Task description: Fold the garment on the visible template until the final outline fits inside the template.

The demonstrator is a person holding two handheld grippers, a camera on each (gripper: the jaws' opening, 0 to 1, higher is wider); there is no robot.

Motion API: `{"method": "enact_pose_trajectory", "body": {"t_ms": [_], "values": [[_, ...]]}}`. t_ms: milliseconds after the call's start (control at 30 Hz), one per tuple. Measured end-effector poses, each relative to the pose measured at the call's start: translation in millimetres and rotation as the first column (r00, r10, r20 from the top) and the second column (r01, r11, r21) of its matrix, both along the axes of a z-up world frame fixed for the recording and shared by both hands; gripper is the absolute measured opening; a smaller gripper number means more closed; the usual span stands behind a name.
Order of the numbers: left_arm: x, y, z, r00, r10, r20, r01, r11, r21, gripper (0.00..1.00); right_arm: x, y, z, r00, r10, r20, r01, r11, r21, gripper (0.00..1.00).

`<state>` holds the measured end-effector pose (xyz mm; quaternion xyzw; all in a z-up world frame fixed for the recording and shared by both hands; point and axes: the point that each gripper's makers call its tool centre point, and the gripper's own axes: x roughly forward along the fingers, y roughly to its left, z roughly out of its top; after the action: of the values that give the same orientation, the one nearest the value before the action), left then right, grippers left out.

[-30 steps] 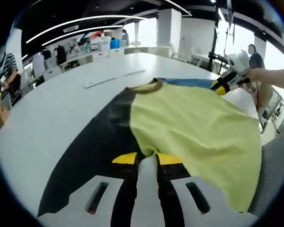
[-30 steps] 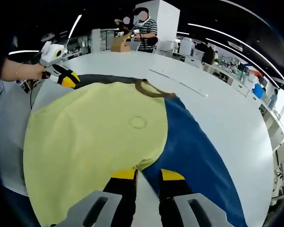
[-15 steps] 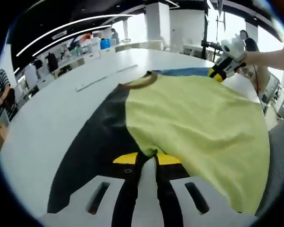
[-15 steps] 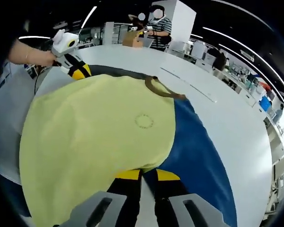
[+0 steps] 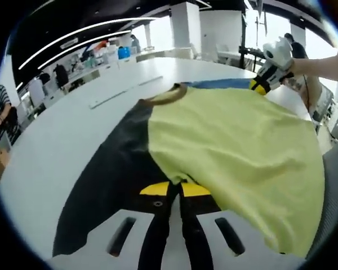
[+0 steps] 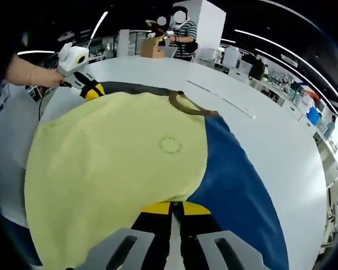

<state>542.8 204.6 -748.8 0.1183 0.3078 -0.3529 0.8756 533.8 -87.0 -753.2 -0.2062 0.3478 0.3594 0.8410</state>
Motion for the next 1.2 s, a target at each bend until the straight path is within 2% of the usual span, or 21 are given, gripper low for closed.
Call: {"method": "enact_pose_trajectory", "body": {"t_ms": [133, 367, 633, 967, 1200], "values": [[2.7, 10, 4.6, 1.0, 0.019, 0.012, -0.019, 1.0, 0.008, 0.02, 1, -3, 4.0, 0.999, -0.034, 0.0, 0.034, 0.999, 0.027, 0.0], [4.8, 22, 10.7, 0.998, 0.057, 0.029, -0.057, 0.998, 0.016, 0.01, 3, -8, 6.0, 0.998, -0.066, 0.006, 0.066, 0.997, 0.03, 0.0], [6.6, 29, 10.9, 0.996, 0.083, 0.02, -0.084, 0.996, 0.016, 0.01, 10, -24, 11.2, 0.991, -0.129, 0.028, 0.128, 0.992, 0.017, 0.0], [10.1, 39, 10.3, 0.994, 0.106, 0.032, -0.108, 0.993, 0.055, 0.0, 12, -28, 10.7, 0.986, -0.166, 0.029, 0.166, 0.986, 0.019, 0.0], [8.6, 38, 12.7, 0.994, 0.103, 0.043, -0.105, 0.993, 0.055, 0.0, 11, -27, 13.2, 0.979, -0.202, 0.016, 0.201, 0.978, 0.062, 0.01]]}}
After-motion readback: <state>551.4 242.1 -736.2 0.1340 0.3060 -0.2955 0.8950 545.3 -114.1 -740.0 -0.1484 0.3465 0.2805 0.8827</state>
